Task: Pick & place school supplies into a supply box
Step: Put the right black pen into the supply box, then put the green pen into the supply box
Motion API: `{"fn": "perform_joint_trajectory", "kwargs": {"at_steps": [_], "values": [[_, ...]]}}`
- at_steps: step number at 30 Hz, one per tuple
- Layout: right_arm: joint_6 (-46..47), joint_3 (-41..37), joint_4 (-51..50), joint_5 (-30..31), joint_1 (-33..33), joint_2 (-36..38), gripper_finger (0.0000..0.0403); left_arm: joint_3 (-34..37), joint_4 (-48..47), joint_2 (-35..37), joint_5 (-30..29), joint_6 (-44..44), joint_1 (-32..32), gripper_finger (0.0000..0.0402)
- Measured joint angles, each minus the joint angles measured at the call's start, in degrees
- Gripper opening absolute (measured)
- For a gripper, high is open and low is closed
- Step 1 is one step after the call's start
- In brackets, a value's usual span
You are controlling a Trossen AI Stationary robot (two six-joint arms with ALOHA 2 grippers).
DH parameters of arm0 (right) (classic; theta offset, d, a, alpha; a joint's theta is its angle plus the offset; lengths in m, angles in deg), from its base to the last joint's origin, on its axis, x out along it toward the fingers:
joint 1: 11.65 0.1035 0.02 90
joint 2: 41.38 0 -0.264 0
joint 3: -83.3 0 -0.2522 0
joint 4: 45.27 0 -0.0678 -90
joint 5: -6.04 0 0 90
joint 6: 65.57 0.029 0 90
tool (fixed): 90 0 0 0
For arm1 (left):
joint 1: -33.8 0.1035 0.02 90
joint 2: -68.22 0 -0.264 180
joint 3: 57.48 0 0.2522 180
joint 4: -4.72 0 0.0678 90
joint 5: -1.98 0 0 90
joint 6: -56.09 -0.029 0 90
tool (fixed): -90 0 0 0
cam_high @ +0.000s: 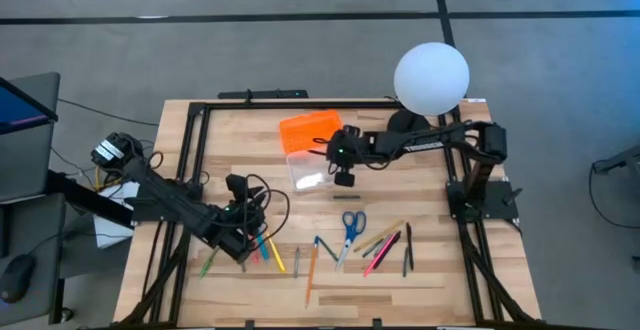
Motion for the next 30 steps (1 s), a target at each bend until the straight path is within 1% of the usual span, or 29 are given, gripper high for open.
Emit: {"fn": "perform_joint_trajectory", "kwargs": {"at_steps": [6,10,16,22,24,26,28,30], "values": [[-1.9,2.6,-6.5,-0.8,0.5,-2.0,0.002,0.0,0.2,0.0,0.0,0.5,3.0,0.0123],[0.1,2.6,-8.0,-0.7,0.5,-2.0,0.0032,0.0,0.8,0.0,0.1,1.0,5.6,0.0123],[0.0,2.6,-8.1,-0.6,0.4,-1.5,0.0077,0.0,0.8,0.0,0.6,1.6,8.4,0.0123],[0.4,2.6,-8.3,-0.5,1.6,-1.0,0.0127,0.0,0.8,0.0,3.9,1.6,9.6,0.0123],[0.4,2.6,-8.5,-0.5,2.8,0.4,0.014,0.0,0.7,0.0,6.5,1.6,9.6,0.0123],[0.5,2.6,-8.8,-0.4,4.3,2.7,0.015,0.0,0.6,0.0,10.7,1.4,9.6,0.0123],[0.9,2.6,-8.7,0.1,6.5,5.6,0.0157,0.0,0.5,0.0,16.5,1.1,9.6,0.0123],[1.4,2.6,-8.7,2.5,9.5,8.8,0.016,-0.5,-0.9,0.0,22.2,2.2,9.5,0.0123]]}}
